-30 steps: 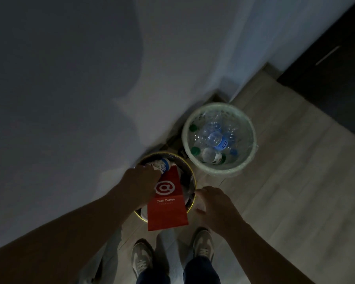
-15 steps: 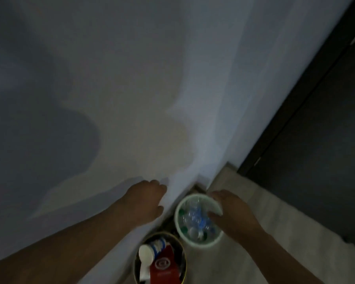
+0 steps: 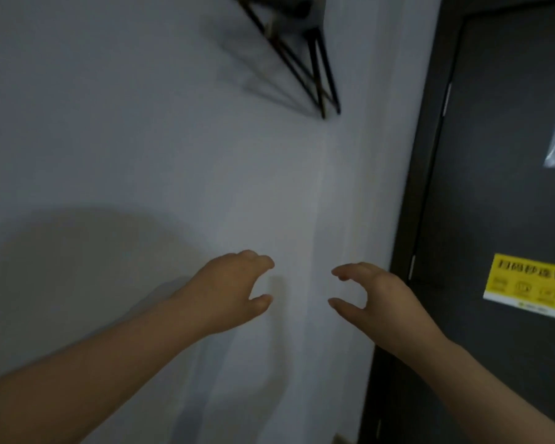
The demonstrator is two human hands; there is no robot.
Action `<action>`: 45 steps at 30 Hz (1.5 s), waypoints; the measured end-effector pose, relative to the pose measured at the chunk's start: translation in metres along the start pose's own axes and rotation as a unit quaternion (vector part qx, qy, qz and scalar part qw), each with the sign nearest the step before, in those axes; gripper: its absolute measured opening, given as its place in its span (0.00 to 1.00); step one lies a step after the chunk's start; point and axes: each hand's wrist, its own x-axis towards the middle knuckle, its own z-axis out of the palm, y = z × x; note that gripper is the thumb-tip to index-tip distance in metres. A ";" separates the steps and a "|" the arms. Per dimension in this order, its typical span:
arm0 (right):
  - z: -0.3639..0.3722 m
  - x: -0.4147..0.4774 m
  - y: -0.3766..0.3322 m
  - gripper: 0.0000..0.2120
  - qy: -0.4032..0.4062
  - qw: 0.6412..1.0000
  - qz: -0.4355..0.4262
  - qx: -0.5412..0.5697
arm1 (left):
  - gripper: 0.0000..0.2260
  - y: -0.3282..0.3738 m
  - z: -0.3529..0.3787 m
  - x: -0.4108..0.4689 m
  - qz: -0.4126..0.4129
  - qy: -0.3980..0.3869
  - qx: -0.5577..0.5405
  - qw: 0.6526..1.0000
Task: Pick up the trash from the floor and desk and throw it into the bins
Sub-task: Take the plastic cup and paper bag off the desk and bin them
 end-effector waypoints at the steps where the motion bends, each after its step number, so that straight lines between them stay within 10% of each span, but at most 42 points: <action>1: -0.014 0.003 -0.007 0.24 0.015 1.000 -0.007 0.003 | 0.28 0.000 -0.018 0.002 0.002 0.020 0.003 1.000; 25: -0.041 0.142 -0.093 0.19 0.043 0.905 -0.371 0.204 | 0.24 0.027 -0.164 -0.065 -0.302 0.149 0.218 0.916; 45: -0.148 -0.147 -0.382 0.21 -0.064 0.527 -0.684 0.500 | 0.24 0.367 -0.316 -0.366 -0.662 0.098 0.485 0.563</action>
